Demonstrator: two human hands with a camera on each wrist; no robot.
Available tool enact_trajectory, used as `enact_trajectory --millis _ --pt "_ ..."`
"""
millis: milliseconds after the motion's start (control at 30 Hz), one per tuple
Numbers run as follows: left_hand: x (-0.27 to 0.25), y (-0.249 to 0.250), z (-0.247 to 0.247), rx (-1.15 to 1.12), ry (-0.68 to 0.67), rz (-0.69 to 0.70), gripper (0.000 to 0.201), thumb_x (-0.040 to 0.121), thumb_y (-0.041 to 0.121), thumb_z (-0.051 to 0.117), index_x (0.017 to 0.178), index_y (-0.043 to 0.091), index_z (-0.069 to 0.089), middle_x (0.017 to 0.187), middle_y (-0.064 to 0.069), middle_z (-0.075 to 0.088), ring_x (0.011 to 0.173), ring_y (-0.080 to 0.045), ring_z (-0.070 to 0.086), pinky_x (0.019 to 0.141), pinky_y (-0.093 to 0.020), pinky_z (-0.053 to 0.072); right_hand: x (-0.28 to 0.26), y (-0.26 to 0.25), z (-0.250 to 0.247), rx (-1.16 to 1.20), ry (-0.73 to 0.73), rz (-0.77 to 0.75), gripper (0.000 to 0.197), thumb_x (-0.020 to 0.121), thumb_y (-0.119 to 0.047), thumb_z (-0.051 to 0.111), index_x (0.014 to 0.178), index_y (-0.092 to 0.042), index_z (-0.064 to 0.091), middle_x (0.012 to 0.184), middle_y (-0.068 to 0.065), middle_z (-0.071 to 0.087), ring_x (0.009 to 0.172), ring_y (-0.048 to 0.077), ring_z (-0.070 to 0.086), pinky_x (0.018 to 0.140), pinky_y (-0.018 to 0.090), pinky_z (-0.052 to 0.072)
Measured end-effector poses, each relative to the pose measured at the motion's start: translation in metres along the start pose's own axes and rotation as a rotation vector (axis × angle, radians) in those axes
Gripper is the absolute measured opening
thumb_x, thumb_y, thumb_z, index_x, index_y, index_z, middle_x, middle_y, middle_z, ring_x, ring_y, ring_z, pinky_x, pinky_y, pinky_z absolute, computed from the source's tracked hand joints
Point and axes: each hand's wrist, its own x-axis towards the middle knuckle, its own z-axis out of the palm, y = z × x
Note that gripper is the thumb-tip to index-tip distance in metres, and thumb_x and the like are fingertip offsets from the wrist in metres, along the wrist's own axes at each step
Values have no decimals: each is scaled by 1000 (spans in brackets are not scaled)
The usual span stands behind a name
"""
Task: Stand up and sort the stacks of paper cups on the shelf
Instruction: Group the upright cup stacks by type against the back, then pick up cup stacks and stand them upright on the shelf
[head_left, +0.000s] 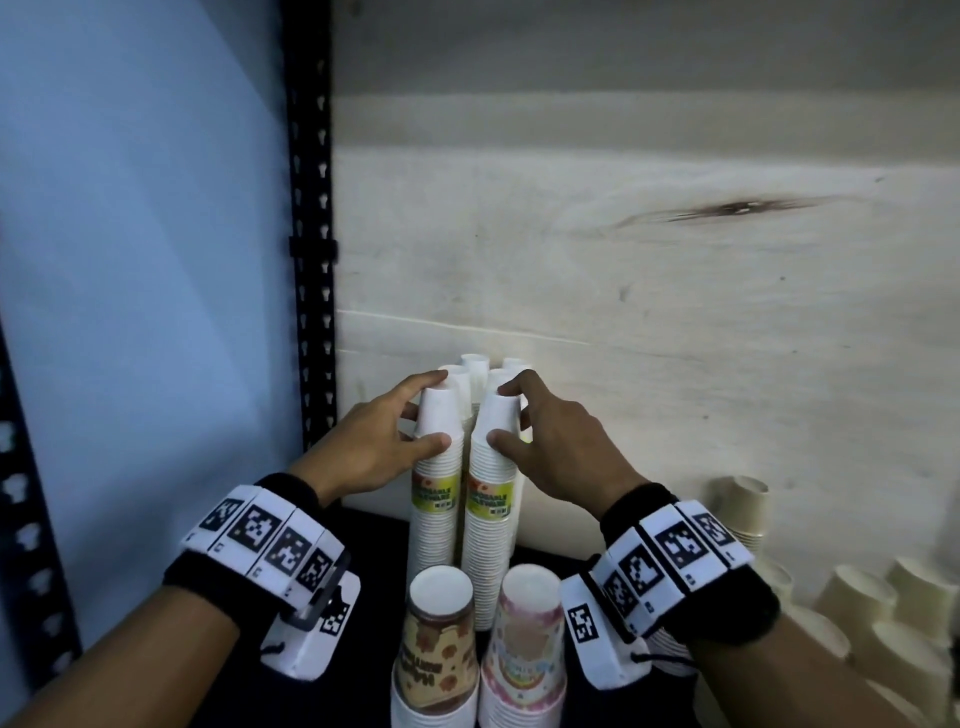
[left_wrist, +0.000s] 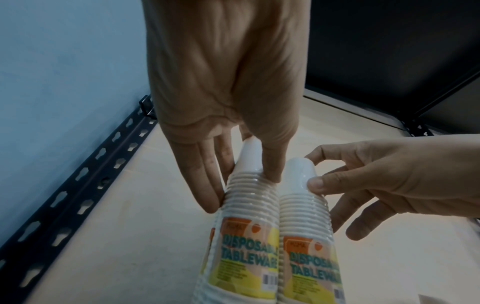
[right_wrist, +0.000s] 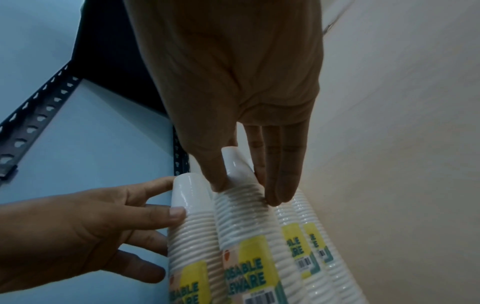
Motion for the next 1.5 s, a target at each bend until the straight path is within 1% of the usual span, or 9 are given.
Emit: enact_trajectory --millis 100,300,400,467,633,800,933,1167,1500 --pt "-1 0 1 15 8 -8 68 86 38 69 140 52 31 119 6 59 83 -7 69 71 -25 56 -1 2 2 31 28 38 43 91 -40 61 126 -28 40 111 3 67 96 28 61 76 35 43" --pt "3 0 6 40 28 -20 66 83 44 69 137 55 32 115 5 62 81 -9 69 79 -35 58 3 -1 6 110 25 90 45 89 -41 64 126 -30 41 106 1 66 93 22 59 75 32 37" --pt "3 -2 6 13 31 -34 66 83 44 70 136 56 33 114 5 62 84 -12 69 82 -38 58 5 6 2 223 -28 86 42 86 -41 68 120 -37 43 108 -2 68 87 18 62 81 35 48" --pt "3 -3 5 -4 33 -41 66 83 43 70 135 57 33 113 6 61 85 -12 69 83 -39 58 5 12 -1 316 -69 87 40 84 -39 71 114 -40 45 108 -2 69 86 20 67 86 43 54" --pt "5 -6 4 -32 21 -48 65 82 44 71 132 60 33 115 3 61 87 -16 69 83 -41 58 3 18 -14 469 -134 107 40 85 -25 74 117 -30 50 103 6 68 82 28 72 81 46 59" --pt "5 -5 6 -44 15 -58 65 81 44 72 130 63 33 116 3 61 90 -17 69 84 -42 58 7 14 -4 312 -54 74 39 83 -38 72 113 -35 47 96 0 70 83 22 69 82 47 57" --pt "3 -6 3 -70 13 -66 64 83 40 72 132 59 35 116 2 61 85 -17 71 79 -40 60 8 8 -4 253 -34 58 38 84 -38 71 113 -35 47 99 0 70 85 22 67 84 46 55" --pt "1 -4 2 -96 9 -70 65 83 39 72 135 56 36 117 1 61 85 -16 71 77 -38 61 7 0 -4 158 -22 8 38 88 -36 68 119 -33 46 105 0 67 86 22 61 76 32 46" --pt "0 0 1 -91 1 -76 69 84 39 71 138 57 31 120 3 60 86 -14 71 77 -36 61 6 0 5 59 -20 -4 40 92 -35 62 125 -30 39 109 5 67 87 28 63 81 39 49"
